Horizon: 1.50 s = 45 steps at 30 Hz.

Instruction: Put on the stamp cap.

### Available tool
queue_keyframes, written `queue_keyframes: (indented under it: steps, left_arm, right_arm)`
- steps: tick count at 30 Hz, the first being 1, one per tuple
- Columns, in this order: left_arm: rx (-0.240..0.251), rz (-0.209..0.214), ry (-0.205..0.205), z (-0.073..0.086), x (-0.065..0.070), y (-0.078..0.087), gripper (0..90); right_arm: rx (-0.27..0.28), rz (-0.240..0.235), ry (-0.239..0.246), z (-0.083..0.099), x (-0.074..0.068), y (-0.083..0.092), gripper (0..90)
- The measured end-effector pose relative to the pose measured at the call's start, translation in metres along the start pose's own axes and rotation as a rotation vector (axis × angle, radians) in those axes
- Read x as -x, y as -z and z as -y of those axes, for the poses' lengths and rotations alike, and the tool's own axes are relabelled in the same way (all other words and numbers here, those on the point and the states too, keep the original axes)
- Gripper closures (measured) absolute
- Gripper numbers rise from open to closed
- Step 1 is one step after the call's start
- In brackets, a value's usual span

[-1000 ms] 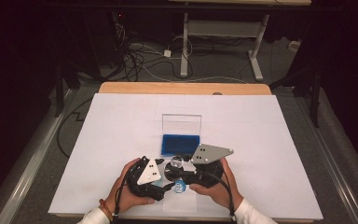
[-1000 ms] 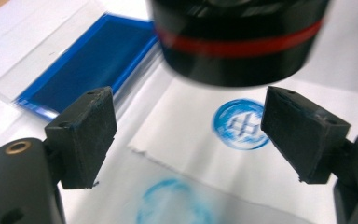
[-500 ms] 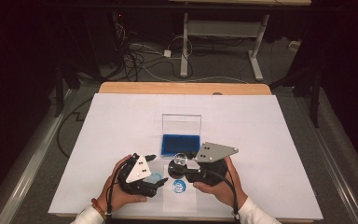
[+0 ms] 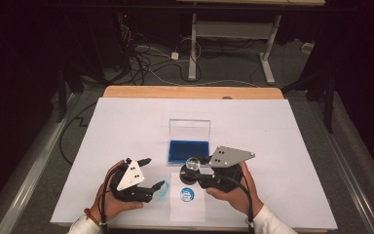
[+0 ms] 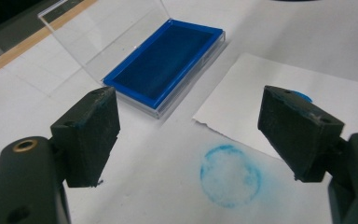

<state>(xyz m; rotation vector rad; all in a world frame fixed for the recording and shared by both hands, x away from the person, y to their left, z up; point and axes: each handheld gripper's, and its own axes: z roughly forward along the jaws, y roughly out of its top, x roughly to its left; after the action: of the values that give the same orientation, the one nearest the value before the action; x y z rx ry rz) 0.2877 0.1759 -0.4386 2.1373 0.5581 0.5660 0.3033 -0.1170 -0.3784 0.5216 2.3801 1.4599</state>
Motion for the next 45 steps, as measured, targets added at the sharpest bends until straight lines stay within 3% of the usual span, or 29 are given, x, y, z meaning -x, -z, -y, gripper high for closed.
queue_keyframes:
  steps: [9,11,17,24,38,40,45]
  left_arm:
    - [0.017,-0.039,0.026,0.014,-0.010,0.015,20.0]
    - [0.015,-0.029,0.042,0.018,-0.012,0.017,19.3]
    - [0.017,-0.015,0.031,0.025,-0.012,0.020,18.0]
    - [0.017,-0.025,0.040,0.033,-0.015,0.029,16.1]
    - [-0.041,-0.084,0.045,0.054,-0.018,0.041,16.2]
    - [-0.040,-0.097,0.063,0.057,-0.018,0.043,16.7]
    - [-0.049,-0.073,0.062,0.064,-0.016,0.044,16.7]
  right_arm:
    - [-0.003,0.013,-0.004,0.000,0.007,0.004,57.0]
    - [0.000,0.020,-0.003,-0.001,0.009,0.005,57.0]
    - [0.002,0.039,-0.006,-0.001,0.013,0.011,57.0]
    - [0.004,0.053,-0.008,-0.001,0.014,0.015,57.0]
    - [-0.006,0.076,-0.018,-0.001,0.018,0.020,57.0]
    - [-0.003,0.083,-0.020,-0.001,0.020,0.021,57.0]
    - [0.001,0.099,-0.019,-0.004,0.022,0.023,57.0]
